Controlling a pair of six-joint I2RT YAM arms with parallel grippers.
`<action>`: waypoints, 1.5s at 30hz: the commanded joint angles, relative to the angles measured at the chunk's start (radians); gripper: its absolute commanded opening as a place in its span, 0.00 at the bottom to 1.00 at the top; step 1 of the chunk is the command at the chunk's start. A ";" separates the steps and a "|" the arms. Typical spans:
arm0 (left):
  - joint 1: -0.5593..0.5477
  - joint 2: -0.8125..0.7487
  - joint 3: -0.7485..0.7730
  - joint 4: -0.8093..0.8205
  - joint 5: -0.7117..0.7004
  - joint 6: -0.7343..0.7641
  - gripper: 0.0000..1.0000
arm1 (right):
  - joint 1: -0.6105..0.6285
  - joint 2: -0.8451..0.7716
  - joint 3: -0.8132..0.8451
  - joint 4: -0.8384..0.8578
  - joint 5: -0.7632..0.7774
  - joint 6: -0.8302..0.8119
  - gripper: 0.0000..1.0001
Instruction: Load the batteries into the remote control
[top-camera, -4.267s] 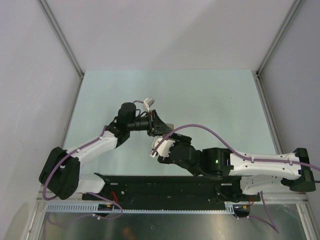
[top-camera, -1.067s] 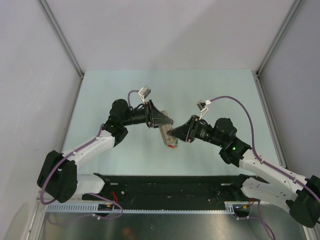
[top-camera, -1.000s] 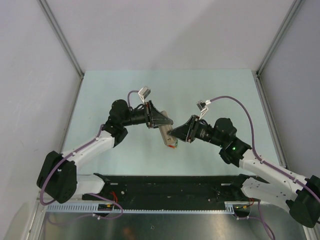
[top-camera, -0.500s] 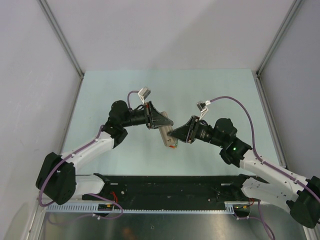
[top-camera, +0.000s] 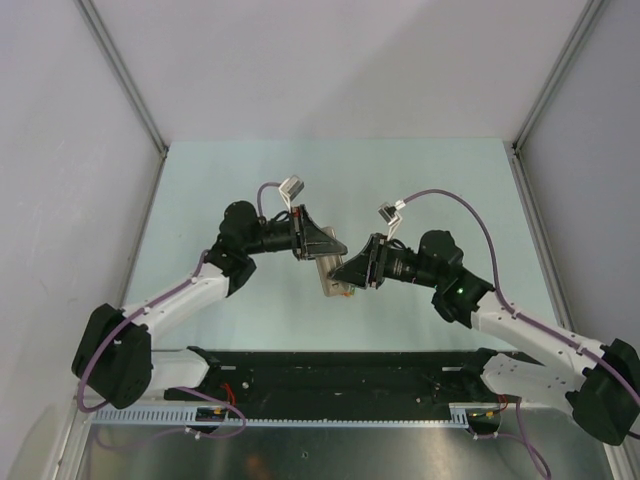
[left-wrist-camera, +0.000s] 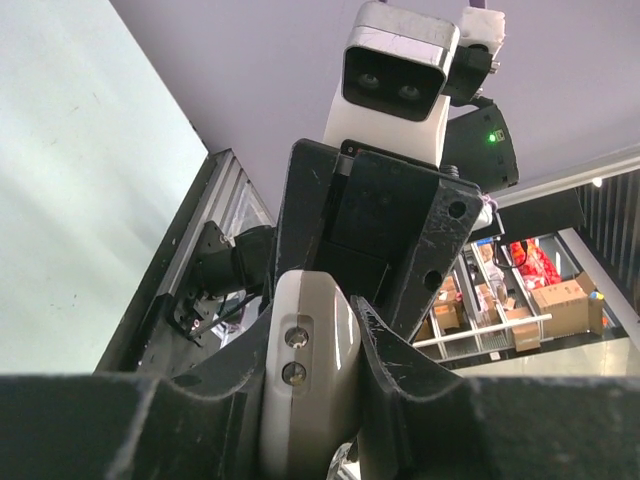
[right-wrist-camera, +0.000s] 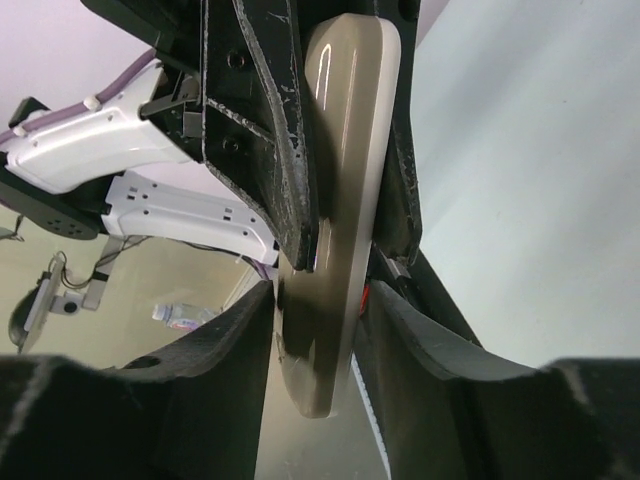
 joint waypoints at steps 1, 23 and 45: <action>-0.019 0.006 0.046 0.027 0.016 -0.007 0.00 | 0.002 0.010 0.039 -0.005 -0.031 -0.024 0.50; 0.013 0.000 0.018 0.027 -0.054 -0.021 0.61 | 0.016 -0.033 0.037 0.005 -0.044 -0.038 0.00; 0.010 -0.144 -0.048 0.030 -0.169 0.017 0.59 | 0.014 -0.065 -0.038 0.136 0.077 0.051 0.00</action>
